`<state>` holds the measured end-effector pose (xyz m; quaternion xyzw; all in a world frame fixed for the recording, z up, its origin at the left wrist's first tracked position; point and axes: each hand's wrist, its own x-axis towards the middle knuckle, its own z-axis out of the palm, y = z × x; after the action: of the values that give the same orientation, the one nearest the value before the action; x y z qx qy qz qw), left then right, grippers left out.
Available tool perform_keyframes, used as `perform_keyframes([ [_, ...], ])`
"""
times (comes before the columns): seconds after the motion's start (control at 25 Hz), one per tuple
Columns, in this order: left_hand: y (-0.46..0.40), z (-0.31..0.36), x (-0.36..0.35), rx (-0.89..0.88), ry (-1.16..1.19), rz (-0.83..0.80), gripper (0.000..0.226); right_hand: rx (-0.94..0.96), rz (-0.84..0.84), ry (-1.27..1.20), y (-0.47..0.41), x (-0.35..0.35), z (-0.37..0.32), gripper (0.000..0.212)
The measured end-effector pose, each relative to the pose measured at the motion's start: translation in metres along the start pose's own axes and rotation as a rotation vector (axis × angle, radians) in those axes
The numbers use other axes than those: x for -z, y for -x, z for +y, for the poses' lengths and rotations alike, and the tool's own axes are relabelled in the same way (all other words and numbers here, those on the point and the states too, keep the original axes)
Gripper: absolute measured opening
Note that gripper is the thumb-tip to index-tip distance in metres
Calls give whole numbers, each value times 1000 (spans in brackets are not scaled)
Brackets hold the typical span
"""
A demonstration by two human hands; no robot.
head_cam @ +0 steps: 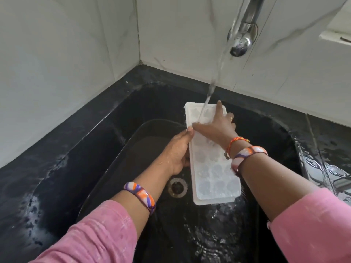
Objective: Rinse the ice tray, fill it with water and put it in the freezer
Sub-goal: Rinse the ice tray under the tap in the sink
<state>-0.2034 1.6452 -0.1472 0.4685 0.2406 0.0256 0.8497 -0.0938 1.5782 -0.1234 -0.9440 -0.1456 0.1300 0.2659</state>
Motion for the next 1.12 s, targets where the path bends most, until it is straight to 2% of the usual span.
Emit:
perform_keyframes([
  [0.12, 1, 5, 2, 9, -43, -83, 28, 19, 18, -60, -8, 14, -2, 113],
  [0.32, 6, 10, 11, 118, -118, -284, 22, 48, 47, -56, -14, 33, -17, 112],
  [0.4, 4, 9, 12, 68, -98, -265, 15, 60, 68, -93, -12, 30, -22, 115],
  [0.52, 1, 11, 11, -21, -80, -162, 14, 129, 56, -83, -10, 19, -20, 105],
  [0.68, -2, 11, 9, -65, -17, -123, 19, 179, -96, 53, -9, 19, -9, 108],
  [0.76, -2, 9, 6, -66, -23, -128, 20, 154, -52, 82, -9, 23, -14, 112],
  [0.84, 0, 6, 4, -54, -28, -143, 19, 127, 72, 88, -3, 20, -19, 116],
  [0.92, 1, 5, 3, -53, -18, -146, 19, 122, 130, 58, 4, 11, -16, 111],
  [1.04, -1, 4, 4, -55, -22, -121, 24, 68, 3, 96, 6, 11, -8, 105],
  [1.12, -1, 2, 2, -56, -36, -132, 27, 61, 26, 134, 3, 18, -11, 107],
])
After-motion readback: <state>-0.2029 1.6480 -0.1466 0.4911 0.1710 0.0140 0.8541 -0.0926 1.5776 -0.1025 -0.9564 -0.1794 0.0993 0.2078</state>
